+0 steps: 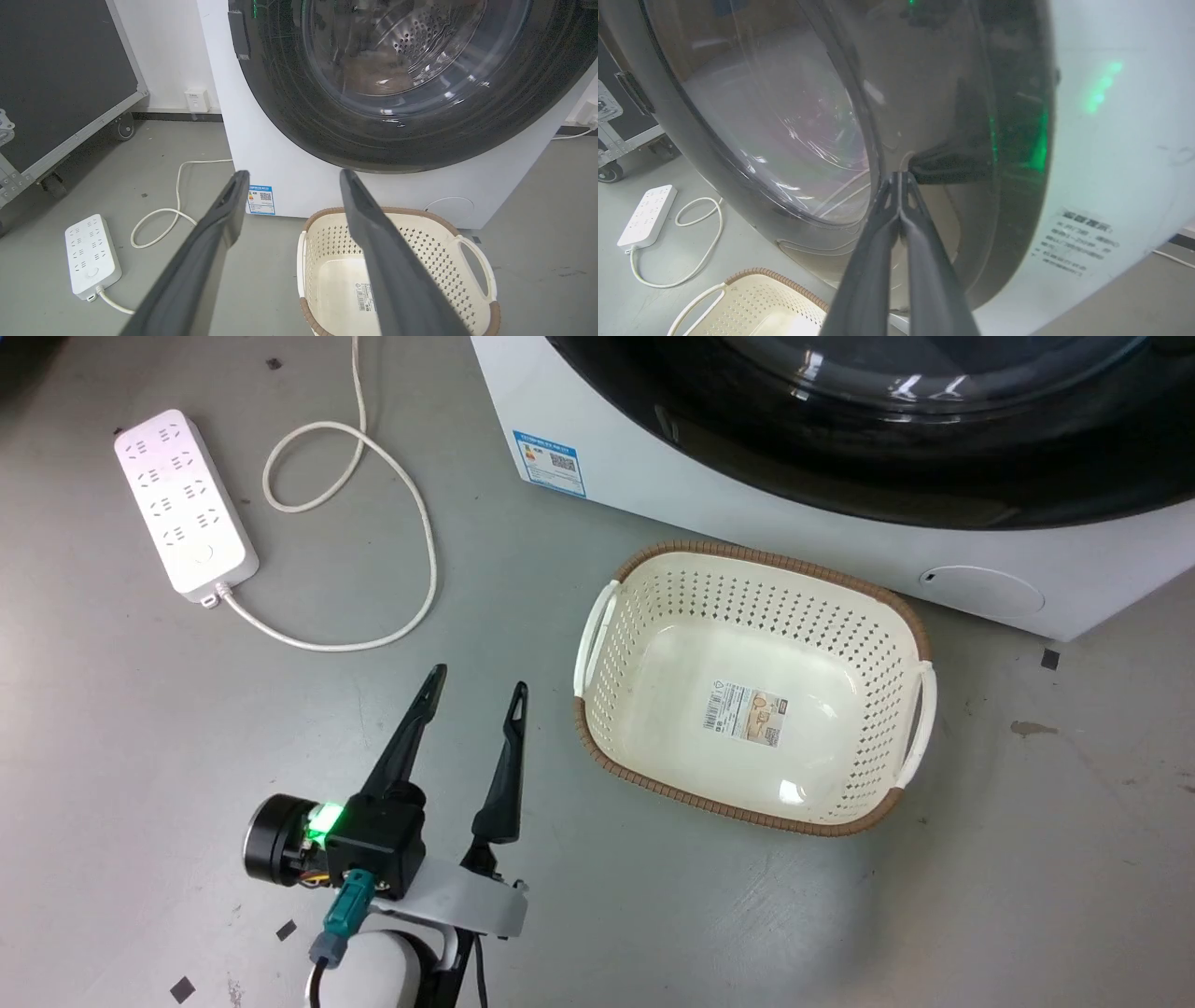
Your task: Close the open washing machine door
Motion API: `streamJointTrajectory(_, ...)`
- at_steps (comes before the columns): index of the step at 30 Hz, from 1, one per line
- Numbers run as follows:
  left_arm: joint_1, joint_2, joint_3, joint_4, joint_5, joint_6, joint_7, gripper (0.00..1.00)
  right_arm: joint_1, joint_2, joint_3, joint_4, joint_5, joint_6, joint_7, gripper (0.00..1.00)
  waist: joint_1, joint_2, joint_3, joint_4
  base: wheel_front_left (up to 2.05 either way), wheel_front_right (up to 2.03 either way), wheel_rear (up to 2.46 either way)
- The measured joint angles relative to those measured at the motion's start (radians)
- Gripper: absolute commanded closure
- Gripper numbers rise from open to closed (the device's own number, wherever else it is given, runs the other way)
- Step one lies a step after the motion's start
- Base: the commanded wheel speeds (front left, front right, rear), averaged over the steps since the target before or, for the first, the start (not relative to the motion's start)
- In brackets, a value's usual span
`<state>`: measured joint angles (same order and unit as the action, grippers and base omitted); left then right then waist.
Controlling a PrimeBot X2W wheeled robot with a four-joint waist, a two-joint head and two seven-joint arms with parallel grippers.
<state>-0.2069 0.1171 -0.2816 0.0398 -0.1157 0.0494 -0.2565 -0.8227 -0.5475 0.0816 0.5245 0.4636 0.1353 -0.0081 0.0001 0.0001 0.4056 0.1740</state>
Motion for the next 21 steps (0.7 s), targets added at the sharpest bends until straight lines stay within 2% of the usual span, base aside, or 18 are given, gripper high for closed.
streamJointTrajectory(11,0.004,-0.010,0.022,0.027,0.007,-0.015,0.000,0.00,-0.016,0.051,0.002,0.102,-0.024,0.002,-0.063,1.00,-0.0001,0.0000,-0.058,-0.013,0.00,0.00,0.00)
streamJointTrajectory(12,0.006,-0.011,0.027,0.030,0.007,-0.017,0.000,0.00,-0.007,0.057,0.004,0.101,-0.024,0.000,-0.080,0.55,0.0000,0.0000,-0.069,-0.016,0.00,0.00,0.00)
streamJointTrajectory(13,0.009,-0.010,0.032,0.032,0.007,-0.018,0.000,0.00,0.006,0.065,0.006,0.100,-0.023,-0.003,-0.094,0.00,-0.0001,0.0000,-0.081,-0.020,0.00,0.00,0.00)
streamJointTrajectory(21,0.071,0.000,0.073,0.053,0.004,-0.032,0.000,0.00,0.212,0.167,0.037,0.013,-0.054,-0.004,-0.182,0.00,-0.0003,0.0000,-0.197,-0.072,0.00,0.00,0.00)
